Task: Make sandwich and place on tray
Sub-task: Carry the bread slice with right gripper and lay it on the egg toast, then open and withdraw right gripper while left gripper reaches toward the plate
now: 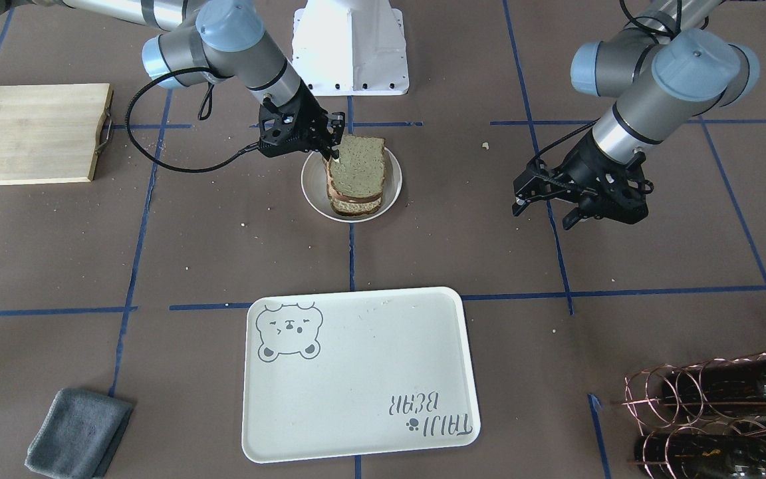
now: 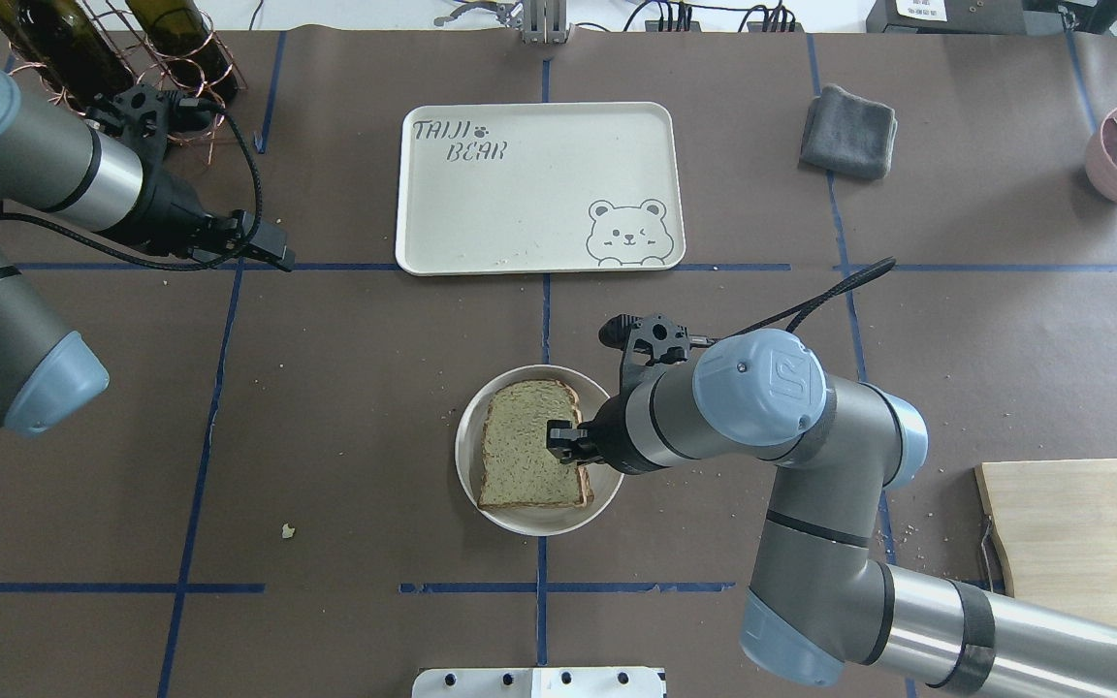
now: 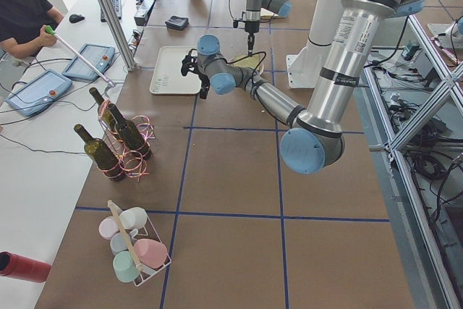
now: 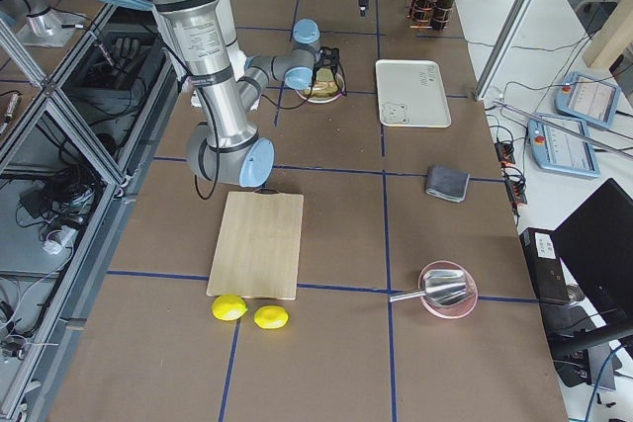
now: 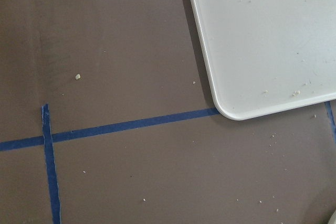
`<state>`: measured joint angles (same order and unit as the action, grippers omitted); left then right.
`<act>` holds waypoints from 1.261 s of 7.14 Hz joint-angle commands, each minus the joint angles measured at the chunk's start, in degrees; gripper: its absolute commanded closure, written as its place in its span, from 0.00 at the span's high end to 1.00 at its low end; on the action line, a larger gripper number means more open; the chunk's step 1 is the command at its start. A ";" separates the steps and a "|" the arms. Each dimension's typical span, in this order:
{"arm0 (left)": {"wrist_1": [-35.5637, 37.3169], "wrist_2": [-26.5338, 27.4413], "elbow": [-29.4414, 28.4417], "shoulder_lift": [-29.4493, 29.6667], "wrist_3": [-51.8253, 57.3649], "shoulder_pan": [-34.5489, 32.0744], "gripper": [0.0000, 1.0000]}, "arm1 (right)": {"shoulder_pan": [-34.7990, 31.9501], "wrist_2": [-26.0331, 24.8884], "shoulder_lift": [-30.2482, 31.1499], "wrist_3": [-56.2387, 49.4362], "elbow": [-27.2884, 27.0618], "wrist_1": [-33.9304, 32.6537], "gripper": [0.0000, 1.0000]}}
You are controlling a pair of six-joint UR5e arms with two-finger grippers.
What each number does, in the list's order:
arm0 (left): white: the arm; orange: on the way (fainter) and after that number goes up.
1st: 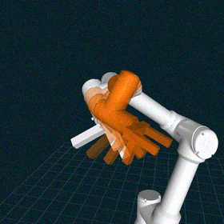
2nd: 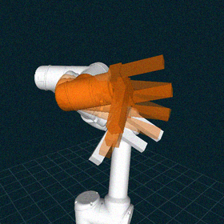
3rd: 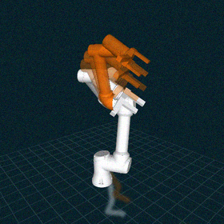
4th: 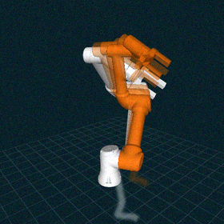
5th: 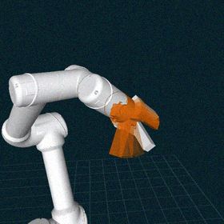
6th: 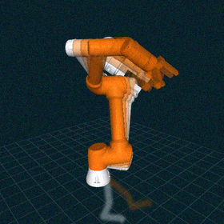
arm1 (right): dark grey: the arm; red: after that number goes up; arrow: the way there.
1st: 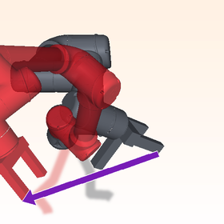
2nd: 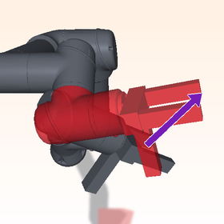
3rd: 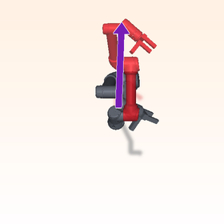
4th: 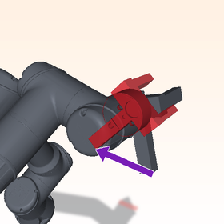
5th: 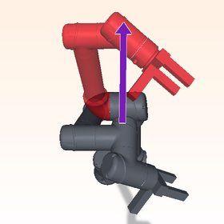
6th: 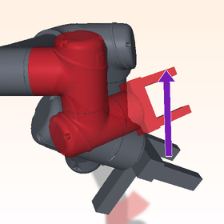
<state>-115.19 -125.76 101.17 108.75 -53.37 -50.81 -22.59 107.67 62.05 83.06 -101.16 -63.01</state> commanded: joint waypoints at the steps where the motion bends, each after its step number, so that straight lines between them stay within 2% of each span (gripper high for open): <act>1: -0.03 -0.01 -0.09 0.58 -1.72 0.36 1.00 | -1.04 -0.09 -0.17 -0.09 0.18 0.00 1.00; 2: 0.06 0.08 -0.18 1.54 -2.08 1.67 1.00 | -2.70 0.78 -0.26 -0.09 -0.17 -0.18 1.00; 3: 0.14 0.08 -0.18 2.86 -4.52 3.24 1.00 | -6.02 3.92 -0.08 -0.18 -1.57 -3.49 1.00; 4: 0.15 2.60 0.08 3.91 -9.42 7.00 1.00 | -9.36 6.57 0.09 -1.14 -4.45 -10.22 1.00; 5: 0.23 7.41 0.52 4.45 -14.86 11.04 0.97 | -11.49 7.55 0.35 -4.63 -7.35 -17.25 1.00; 6: 0.32 9.46 0.61 4.80 -20.31 15.00 0.94 | -14.03 8.34 0.53 -11.71 -9.73 -25.15 1.00; 7: 0.50 12.09 0.26 5.85 -24.11 18.60 0.89 | -16.49 9.13 0.62 -18.57 -11.76 -31.58 1.00; 8: 0.58 13.51 -0.09 6.47 -26.41 21.16 0.78 | -18.43 9.23 0.88 -23.07 -12.73 -35.04 1.00; 9: 0.58 14.92 -0.35 6.65 -27.13 23.19 0.68 | -20.02 9.58 2.45 -26.42 -13.44 -35.59 1.00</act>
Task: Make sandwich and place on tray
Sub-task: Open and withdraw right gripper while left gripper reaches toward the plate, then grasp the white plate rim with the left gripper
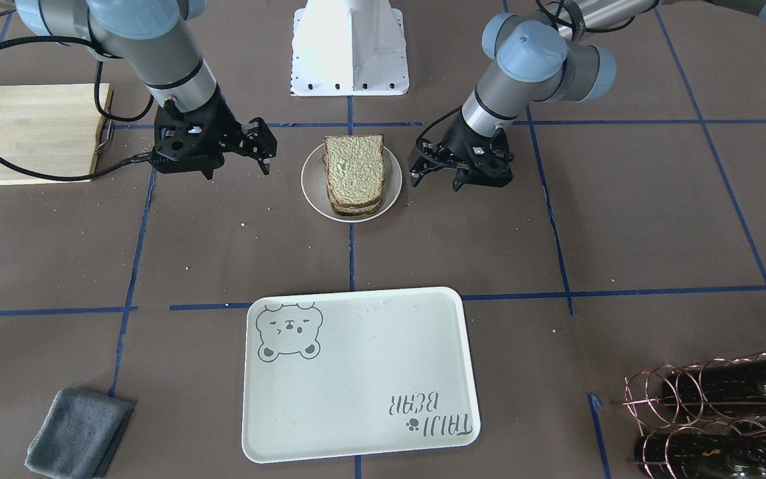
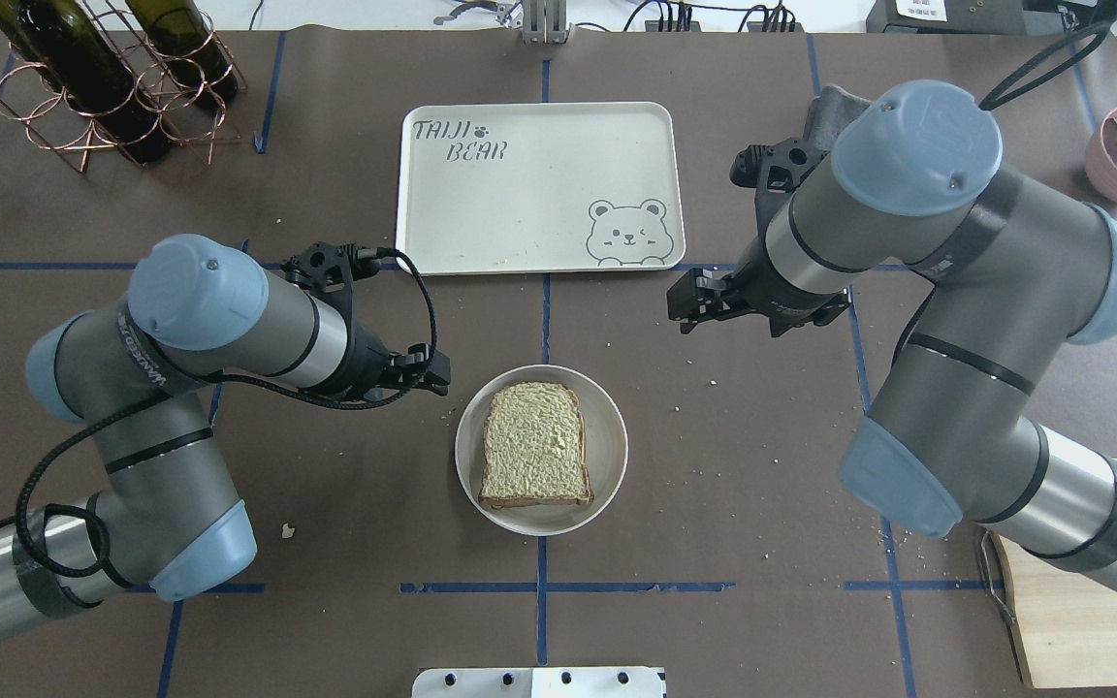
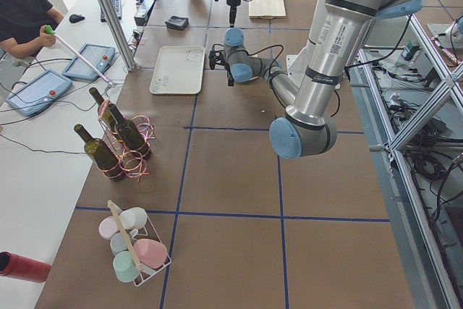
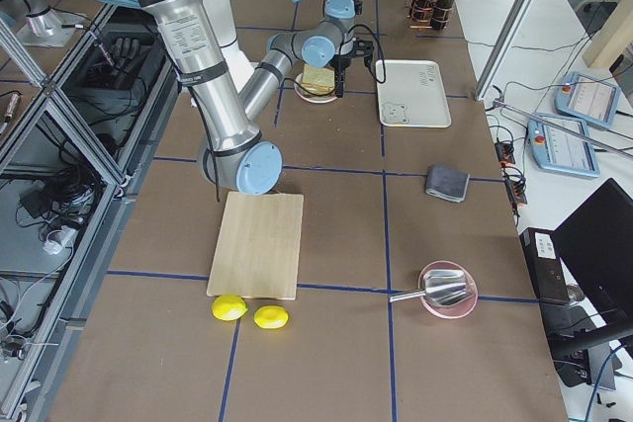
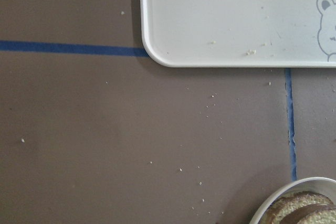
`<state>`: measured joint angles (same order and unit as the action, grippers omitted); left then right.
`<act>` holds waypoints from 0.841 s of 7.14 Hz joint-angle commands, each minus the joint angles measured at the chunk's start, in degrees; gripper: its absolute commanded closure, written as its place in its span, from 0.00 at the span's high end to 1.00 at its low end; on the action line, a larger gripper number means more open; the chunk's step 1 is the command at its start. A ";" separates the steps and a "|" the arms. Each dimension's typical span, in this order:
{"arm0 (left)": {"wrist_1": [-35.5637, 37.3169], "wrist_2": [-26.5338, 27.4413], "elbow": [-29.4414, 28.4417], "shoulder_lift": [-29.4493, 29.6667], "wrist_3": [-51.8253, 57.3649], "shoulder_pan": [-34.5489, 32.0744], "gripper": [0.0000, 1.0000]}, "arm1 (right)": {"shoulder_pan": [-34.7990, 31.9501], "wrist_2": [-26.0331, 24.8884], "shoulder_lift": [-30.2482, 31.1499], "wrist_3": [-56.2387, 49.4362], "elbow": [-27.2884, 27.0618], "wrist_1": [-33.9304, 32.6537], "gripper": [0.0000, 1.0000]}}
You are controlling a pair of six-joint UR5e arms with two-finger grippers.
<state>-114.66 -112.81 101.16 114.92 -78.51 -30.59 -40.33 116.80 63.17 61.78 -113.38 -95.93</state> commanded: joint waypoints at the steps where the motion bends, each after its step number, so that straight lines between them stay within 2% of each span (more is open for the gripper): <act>1: 0.05 2.24 -1.22 0.92 -2.78 4.82 0.58 | -5.34 3.58 2.74 -8.84 -1.49 -2.68 1.00; 2: -0.12 2.77 -3.05 2.23 -3.14 6.23 0.52 | -7.89 5.96 3.97 -10.96 -1.58 -2.68 1.00; 5: -0.30 3.57 -4.22 2.94 -3.23 7.13 0.46 | -9.32 6.33 5.03 -11.51 -1.93 -2.68 1.00; 6: -0.30 3.57 -4.65 2.94 -3.23 7.56 0.41 | -9.50 6.42 5.38 -11.51 -2.02 -2.68 1.00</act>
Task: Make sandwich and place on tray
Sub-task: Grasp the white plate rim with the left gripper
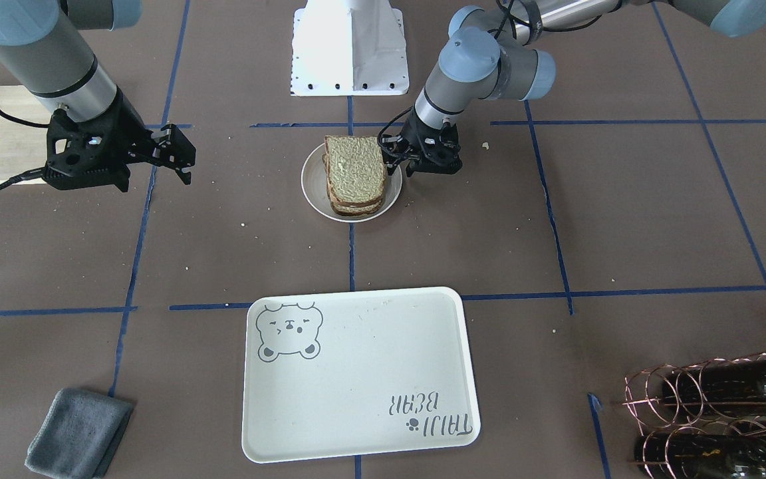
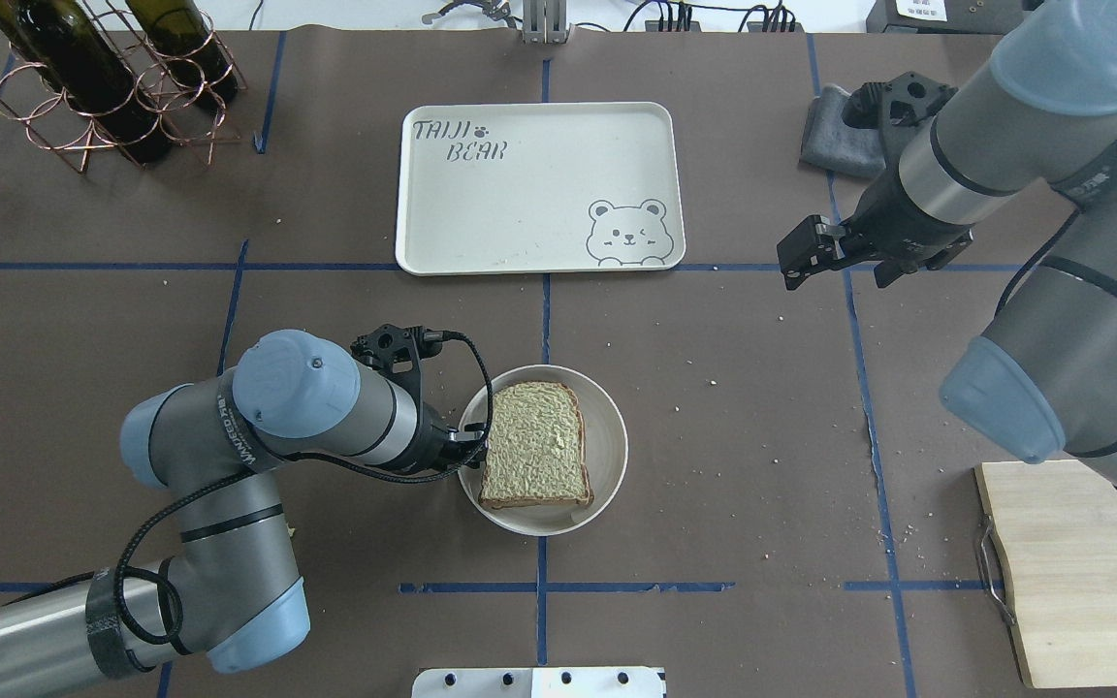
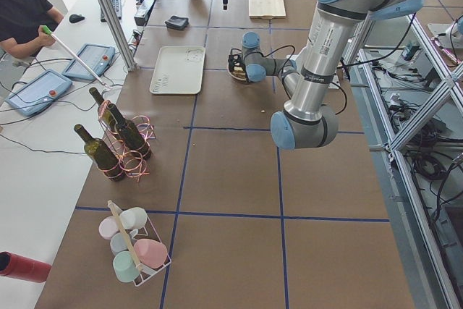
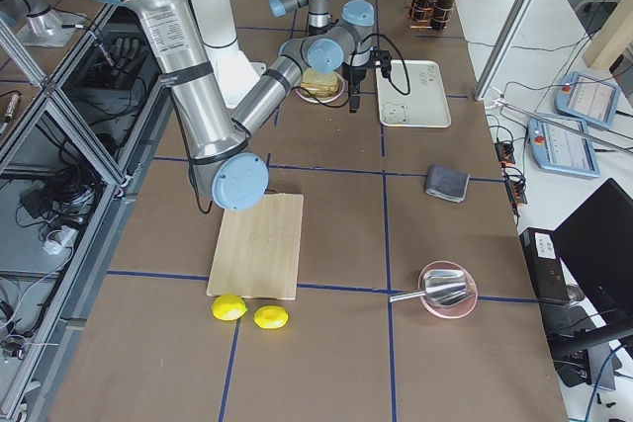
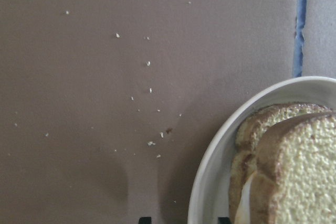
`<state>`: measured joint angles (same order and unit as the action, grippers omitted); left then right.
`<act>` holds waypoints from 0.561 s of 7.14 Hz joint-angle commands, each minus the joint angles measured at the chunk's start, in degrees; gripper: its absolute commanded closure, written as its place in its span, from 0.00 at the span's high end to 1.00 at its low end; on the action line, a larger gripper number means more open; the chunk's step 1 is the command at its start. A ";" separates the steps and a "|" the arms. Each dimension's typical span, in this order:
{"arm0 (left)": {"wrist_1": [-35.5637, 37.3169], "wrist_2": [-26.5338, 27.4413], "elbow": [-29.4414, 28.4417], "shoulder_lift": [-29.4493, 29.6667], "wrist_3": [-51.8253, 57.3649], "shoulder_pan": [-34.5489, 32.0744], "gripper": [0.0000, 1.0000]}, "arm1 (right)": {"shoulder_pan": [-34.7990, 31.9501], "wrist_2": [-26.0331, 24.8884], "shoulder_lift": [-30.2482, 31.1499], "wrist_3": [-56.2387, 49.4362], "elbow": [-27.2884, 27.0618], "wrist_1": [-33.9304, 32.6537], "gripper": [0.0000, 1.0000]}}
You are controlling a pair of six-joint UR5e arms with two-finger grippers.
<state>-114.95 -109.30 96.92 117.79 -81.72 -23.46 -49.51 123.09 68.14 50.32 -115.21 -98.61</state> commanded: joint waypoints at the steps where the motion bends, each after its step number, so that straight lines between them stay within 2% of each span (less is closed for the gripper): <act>1: -0.09 0.06 -0.85 0.42 -0.02 0.70 0.38 | -0.58 0.13 0.58 -0.13 -0.28 0.00 1.00; 2: -0.10 0.06 -1.38 0.95 -0.02 0.70 0.37 | -0.85 0.13 0.59 -0.13 -0.28 0.00 1.00; 3: -0.18 0.06 -1.38 1.04 -1.07 0.79 0.31 | -1.11 0.13 0.93 -0.13 -0.45 0.00 1.00; 4: -0.18 0.06 -1.38 1.30 -1.16 0.79 0.13 | -1.20 0.39 1.02 -0.13 -0.45 0.00 1.00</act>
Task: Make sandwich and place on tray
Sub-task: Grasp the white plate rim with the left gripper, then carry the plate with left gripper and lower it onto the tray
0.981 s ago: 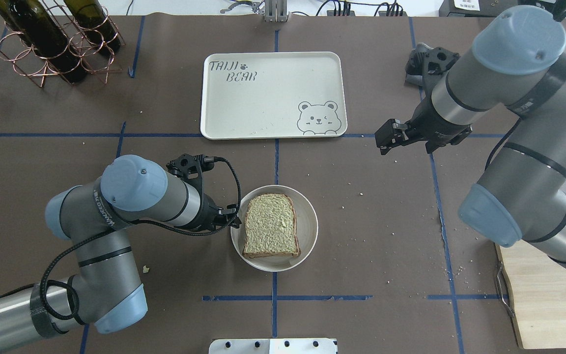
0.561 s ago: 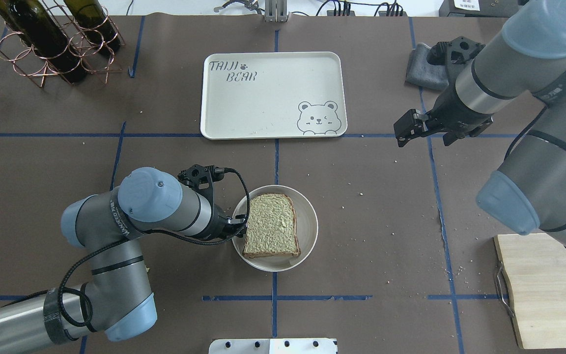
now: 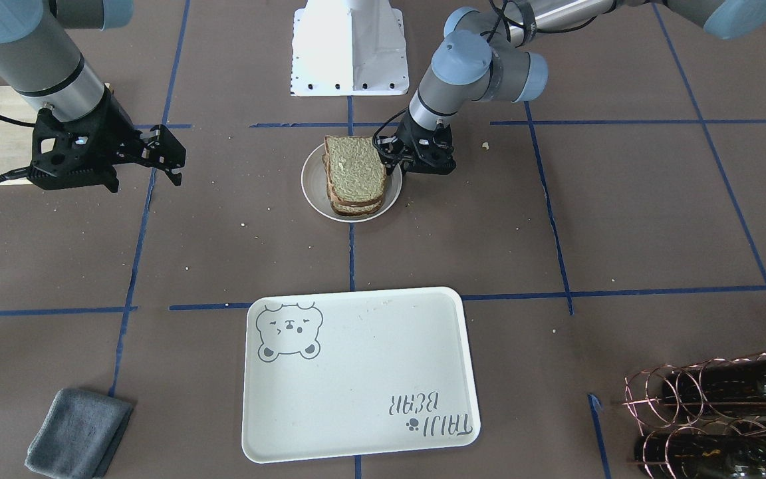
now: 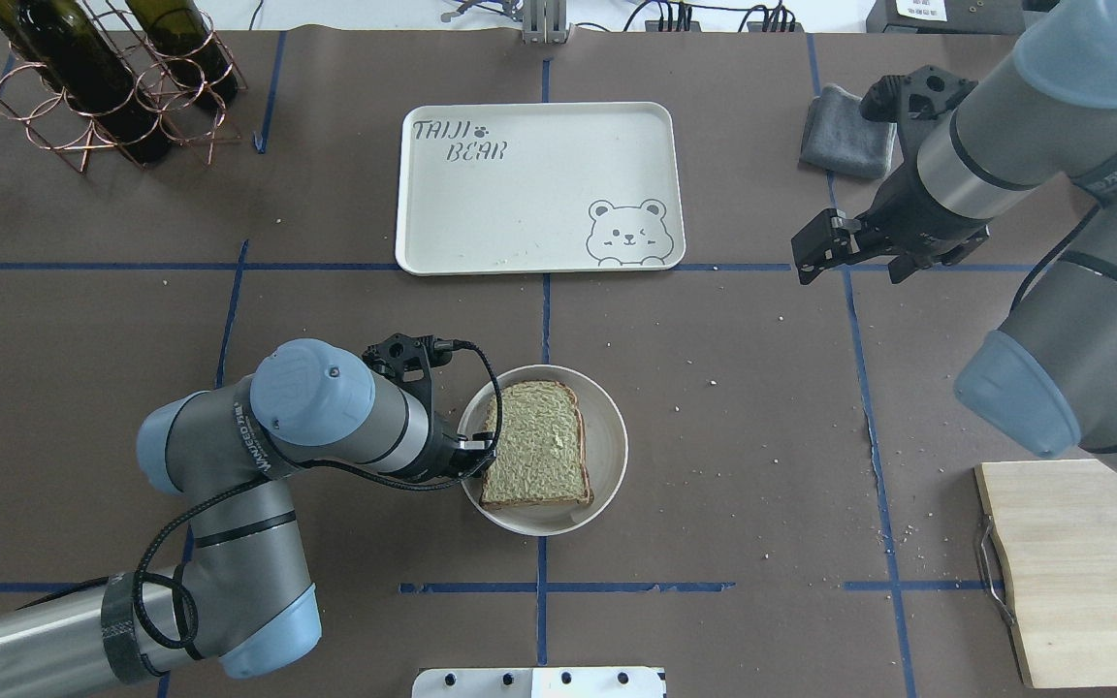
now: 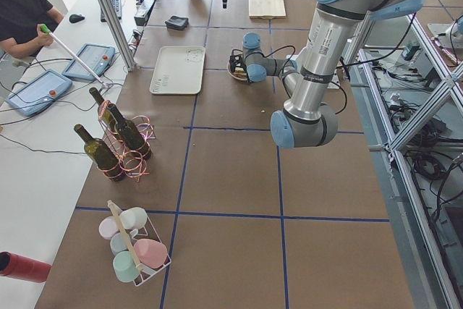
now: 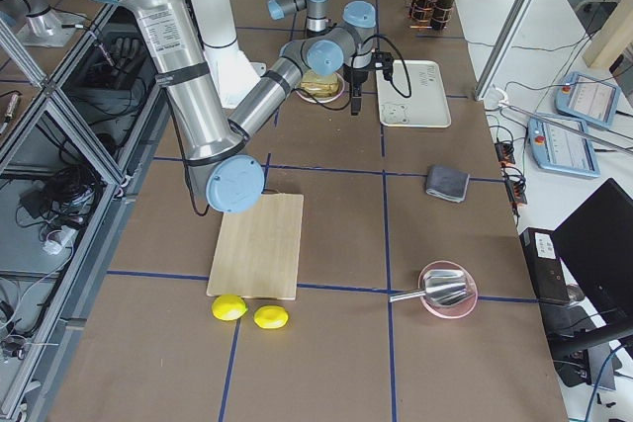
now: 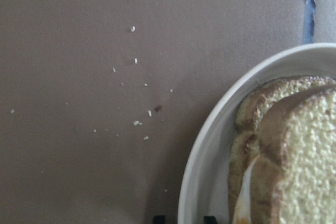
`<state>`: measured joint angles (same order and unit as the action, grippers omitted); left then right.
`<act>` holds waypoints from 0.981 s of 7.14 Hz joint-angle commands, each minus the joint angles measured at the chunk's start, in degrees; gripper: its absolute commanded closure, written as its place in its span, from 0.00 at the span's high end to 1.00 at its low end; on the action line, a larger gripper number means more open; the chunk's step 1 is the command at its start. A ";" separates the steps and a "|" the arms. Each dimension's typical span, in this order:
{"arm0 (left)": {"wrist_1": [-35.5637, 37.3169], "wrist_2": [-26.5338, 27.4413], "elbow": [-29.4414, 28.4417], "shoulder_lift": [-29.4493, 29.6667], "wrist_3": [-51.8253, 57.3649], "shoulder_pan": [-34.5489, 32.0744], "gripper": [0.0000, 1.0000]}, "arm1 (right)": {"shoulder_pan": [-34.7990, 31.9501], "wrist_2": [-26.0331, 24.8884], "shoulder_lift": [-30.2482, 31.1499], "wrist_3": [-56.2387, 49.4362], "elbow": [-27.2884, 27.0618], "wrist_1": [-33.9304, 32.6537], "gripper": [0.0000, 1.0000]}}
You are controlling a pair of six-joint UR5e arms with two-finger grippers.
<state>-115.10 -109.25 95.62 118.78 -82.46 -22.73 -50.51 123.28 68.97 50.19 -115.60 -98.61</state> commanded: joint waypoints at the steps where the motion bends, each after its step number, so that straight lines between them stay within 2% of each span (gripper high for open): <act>1: -0.03 0.00 0.09 0.22 -0.33 -0.03 0.00 | -0.55 0.21 0.72 -0.09 -0.15 0.09 1.00; 4: -4.23 -0.35 1.41 -0.04 -1.11 -1.00 0.00 | -3.53 0.73 3.18 -5.87 -0.15 0.00 1.00; 5: -5.99 -1.13 1.85 0.13 -3.12 -2.65 0.00 | -5.89 3.95 4.67 -8.59 0.11 0.00 1.00; 6: -7.05 -4.54 1.85 0.22 -6.19 -4.50 0.00 | -8.44 4.86 6.94 -12.88 0.03 0.00 1.00; 7: -7.24 -5.44 1.59 0.31 -8.74 -7.39 0.00 | -10.46 4.86 9.23 -17.88 0.29 0.00 1.00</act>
<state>-121.57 -112.80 97.33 118.98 -88.02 -27.11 -58.24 127.44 75.47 38.00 -115.51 -98.61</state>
